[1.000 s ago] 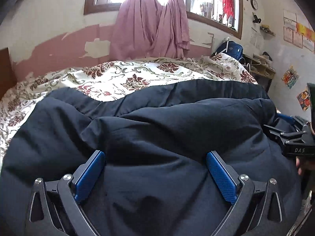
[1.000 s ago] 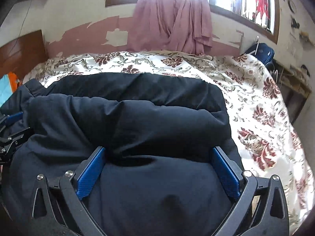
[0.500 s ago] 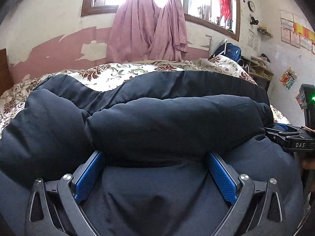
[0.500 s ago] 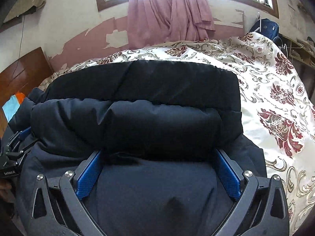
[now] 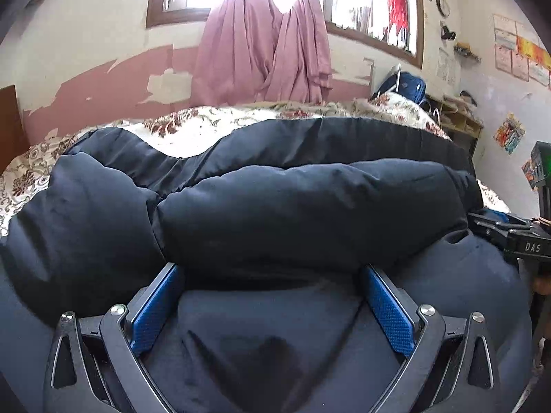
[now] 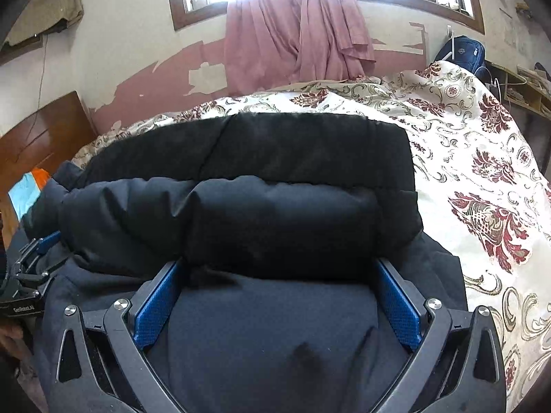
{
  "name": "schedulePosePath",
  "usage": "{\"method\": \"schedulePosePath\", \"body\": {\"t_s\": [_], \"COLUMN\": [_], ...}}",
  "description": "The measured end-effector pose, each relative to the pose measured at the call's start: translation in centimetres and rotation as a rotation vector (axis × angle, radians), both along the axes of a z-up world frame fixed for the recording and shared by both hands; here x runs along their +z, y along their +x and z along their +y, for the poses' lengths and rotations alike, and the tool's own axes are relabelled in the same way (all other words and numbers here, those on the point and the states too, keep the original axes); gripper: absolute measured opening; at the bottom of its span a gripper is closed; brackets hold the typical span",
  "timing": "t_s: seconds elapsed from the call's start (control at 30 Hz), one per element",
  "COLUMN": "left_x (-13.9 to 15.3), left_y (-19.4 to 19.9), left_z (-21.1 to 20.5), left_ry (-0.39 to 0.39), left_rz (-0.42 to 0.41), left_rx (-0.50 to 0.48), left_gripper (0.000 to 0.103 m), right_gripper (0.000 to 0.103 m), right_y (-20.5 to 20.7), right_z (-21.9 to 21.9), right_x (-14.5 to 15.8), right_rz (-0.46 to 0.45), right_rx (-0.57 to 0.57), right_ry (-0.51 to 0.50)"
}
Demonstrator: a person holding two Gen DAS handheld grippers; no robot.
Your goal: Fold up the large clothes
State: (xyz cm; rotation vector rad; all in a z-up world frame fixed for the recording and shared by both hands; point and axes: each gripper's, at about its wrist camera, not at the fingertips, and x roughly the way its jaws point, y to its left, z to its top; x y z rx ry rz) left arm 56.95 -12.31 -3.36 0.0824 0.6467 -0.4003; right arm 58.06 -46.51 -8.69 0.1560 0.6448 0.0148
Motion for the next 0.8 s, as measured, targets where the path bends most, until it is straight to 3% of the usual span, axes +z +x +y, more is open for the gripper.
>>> {"method": "schedulePosePath", "body": {"t_s": [0.23, 0.37, 0.5, 0.67, 0.8], "left_x": [2.7, 4.2, 5.6, 6.2, 5.2], "left_y": [-2.6, -5.5, -7.6, -7.5, -6.3], "left_z": [2.2, 4.2, 7.6, 14.0, 18.3], "left_ry": [-0.018, 0.050, 0.113, 0.065, -0.027], "left_rz": [0.113, 0.082, 0.055, 0.104, 0.173], "left_rx": [-0.015, -0.037, -0.006, 0.111, 0.188], "left_gripper": [0.103, 0.103, 0.103, 0.103, 0.103], "right_gripper": [0.102, 0.102, 0.102, 0.102, 0.102], "right_y": [-1.7, -3.1, -4.8, -7.1, -8.7], "right_z": [-0.7, -1.4, -1.7, -1.9, -3.0], "right_x": [0.1, 0.3, 0.9, 1.8, 2.6], "right_rz": [0.011, 0.037, 0.049, 0.054, 0.070], "right_rx": [0.014, 0.036, 0.047, 0.046, 0.018], "right_ry": [0.043, 0.074, 0.041, -0.045, -0.089]}}
